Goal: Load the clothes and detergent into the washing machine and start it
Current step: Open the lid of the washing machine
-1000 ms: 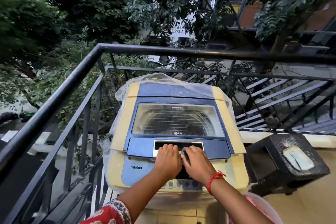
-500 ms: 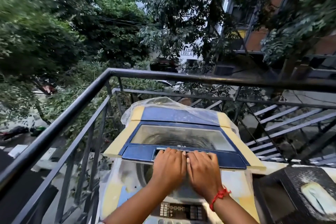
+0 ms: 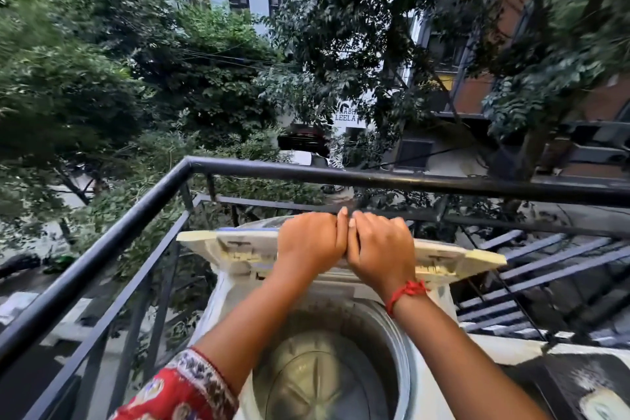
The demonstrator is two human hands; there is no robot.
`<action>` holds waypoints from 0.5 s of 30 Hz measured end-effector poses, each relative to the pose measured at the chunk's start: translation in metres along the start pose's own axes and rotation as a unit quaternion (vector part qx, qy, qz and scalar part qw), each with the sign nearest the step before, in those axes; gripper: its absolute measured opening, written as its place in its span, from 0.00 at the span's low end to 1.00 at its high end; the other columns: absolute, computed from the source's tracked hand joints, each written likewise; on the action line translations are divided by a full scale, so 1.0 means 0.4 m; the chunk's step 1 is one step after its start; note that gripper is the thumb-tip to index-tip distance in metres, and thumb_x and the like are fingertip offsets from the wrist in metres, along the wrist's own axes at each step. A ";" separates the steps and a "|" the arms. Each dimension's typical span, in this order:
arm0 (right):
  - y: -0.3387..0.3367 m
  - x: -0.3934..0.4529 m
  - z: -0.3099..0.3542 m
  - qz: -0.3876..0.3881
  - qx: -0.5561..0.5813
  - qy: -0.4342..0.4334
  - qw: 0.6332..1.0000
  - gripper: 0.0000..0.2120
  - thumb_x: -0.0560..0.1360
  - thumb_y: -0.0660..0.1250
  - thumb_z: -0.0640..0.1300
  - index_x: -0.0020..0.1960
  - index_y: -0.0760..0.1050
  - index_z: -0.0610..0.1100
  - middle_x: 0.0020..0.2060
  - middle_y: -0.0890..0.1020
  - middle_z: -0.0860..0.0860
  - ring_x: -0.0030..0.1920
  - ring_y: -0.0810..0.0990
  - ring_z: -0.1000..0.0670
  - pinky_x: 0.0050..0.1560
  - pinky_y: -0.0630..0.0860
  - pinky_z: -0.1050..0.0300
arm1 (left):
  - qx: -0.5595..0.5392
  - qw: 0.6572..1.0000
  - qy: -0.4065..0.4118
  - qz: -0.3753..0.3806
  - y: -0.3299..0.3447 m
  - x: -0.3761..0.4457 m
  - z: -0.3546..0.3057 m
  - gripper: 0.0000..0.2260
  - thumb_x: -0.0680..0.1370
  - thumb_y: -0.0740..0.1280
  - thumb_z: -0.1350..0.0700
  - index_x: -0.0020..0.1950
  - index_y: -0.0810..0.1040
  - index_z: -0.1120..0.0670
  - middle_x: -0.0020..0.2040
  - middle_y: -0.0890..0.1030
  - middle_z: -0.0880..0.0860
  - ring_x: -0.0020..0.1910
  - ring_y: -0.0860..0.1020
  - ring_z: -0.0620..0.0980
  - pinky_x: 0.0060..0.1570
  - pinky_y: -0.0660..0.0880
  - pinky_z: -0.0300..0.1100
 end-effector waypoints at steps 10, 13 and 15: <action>0.076 0.198 -0.069 -0.010 0.015 0.023 1.000 0.13 0.75 0.57 0.48 0.33 0.71 0.47 0.30 0.80 0.49 0.31 0.78 0.44 0.33 0.70 0.51 | -0.058 0.998 -0.004 -0.003 0.053 0.213 0.028 0.25 0.81 0.53 0.46 0.35 0.81 0.57 0.35 0.83 0.59 0.36 0.80 0.61 0.31 0.65 0.44; 0.107 0.253 -0.088 0.006 0.023 0.026 0.999 0.14 0.76 0.54 0.49 0.34 0.70 0.48 0.31 0.82 0.48 0.32 0.79 0.43 0.35 0.68 0.52 | -0.064 0.998 -0.007 0.004 0.083 0.273 0.040 0.25 0.81 0.53 0.45 0.37 0.82 0.58 0.35 0.82 0.60 0.37 0.80 0.62 0.32 0.66 0.45; 0.131 0.285 -0.103 0.023 0.023 0.030 0.999 0.15 0.76 0.53 0.50 0.34 0.71 0.48 0.33 0.82 0.47 0.34 0.80 0.43 0.37 0.68 0.52 | -0.076 0.997 -0.007 0.010 0.101 0.309 0.045 0.25 0.81 0.53 0.46 0.36 0.81 0.59 0.35 0.82 0.61 0.36 0.80 0.62 0.32 0.66 0.45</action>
Point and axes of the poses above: each hand's wrist, its own x-axis towards the middle knuckle, its own y-axis out of the palm, z = x × y, the point moved 4 cm from there along x, towards the middle knuckle
